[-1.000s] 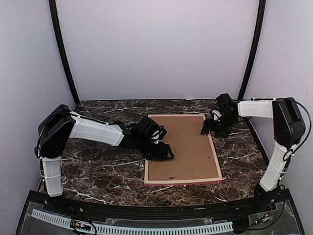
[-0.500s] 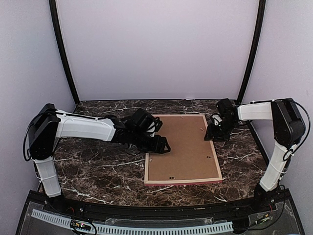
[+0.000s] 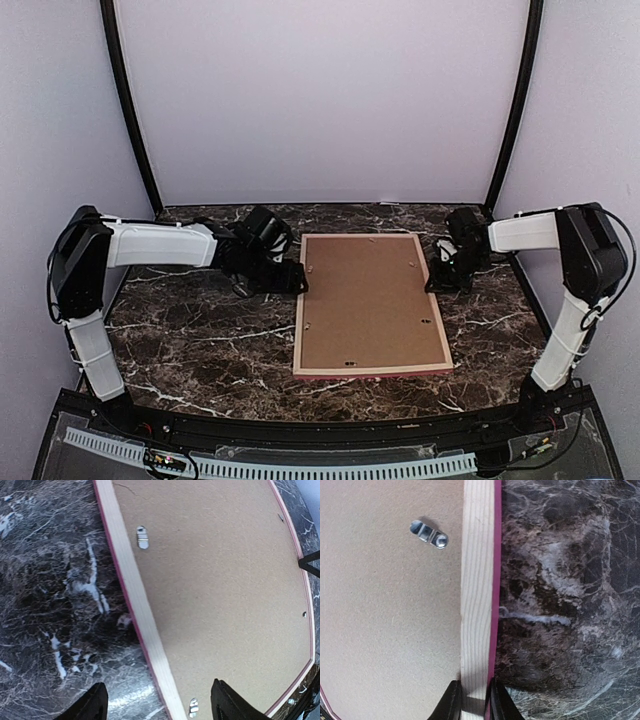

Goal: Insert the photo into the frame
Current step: Adjust the photo frame at the center of the board.

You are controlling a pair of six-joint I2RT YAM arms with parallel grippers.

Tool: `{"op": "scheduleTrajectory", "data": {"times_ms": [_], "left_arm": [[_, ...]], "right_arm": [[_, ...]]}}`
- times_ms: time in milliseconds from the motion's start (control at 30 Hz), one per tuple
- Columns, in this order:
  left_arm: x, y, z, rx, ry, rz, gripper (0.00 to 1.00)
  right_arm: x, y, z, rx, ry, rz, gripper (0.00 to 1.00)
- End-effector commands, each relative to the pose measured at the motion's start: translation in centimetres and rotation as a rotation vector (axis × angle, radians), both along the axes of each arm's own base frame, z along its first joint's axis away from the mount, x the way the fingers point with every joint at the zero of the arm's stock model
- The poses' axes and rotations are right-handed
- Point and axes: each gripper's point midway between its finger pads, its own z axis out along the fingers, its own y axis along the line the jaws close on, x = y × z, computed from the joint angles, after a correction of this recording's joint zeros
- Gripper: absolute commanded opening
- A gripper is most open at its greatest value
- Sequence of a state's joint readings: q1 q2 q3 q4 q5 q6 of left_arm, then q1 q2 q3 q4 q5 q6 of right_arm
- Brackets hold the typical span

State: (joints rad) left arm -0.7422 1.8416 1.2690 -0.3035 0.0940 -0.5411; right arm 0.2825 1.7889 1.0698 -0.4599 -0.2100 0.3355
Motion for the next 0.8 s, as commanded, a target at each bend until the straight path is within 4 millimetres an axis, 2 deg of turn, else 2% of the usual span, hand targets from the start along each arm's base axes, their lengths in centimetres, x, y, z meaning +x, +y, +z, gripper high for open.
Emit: {"op": "scheduleTrajectory", "data": {"times_ms": [0, 233, 367, 600, 767], "left_arm": [[0.9, 2.7, 2.0, 0.07, -0.055, 0.019, 0.73], [2.6, 5.7, 1.6, 0.119, -0.054, 0.058, 0.74], [3.9, 6.7, 1.2, 0.144, -0.052, 0.058, 0.74], [5.2, 5.5, 0.7, 0.155, -0.06, -0.015, 0.76], [5.4, 4.9, -0.2, 0.165, -0.032, -0.047, 0.83]], "right_arm": [[-0.6, 1.0, 0.3, 0.028, -0.02, 0.026, 0.17], [-1.6, 2.2, 0.5, 0.057, -0.033, 0.027, 0.14], [-2.1, 3.5, 0.7, 0.085, -0.039, 0.036, 0.13], [-2.5, 6.1, 1.2, 0.132, -0.046, 0.059, 0.12], [-2.7, 7.4, 0.9, 0.145, -0.037, 0.081, 0.12]]}}
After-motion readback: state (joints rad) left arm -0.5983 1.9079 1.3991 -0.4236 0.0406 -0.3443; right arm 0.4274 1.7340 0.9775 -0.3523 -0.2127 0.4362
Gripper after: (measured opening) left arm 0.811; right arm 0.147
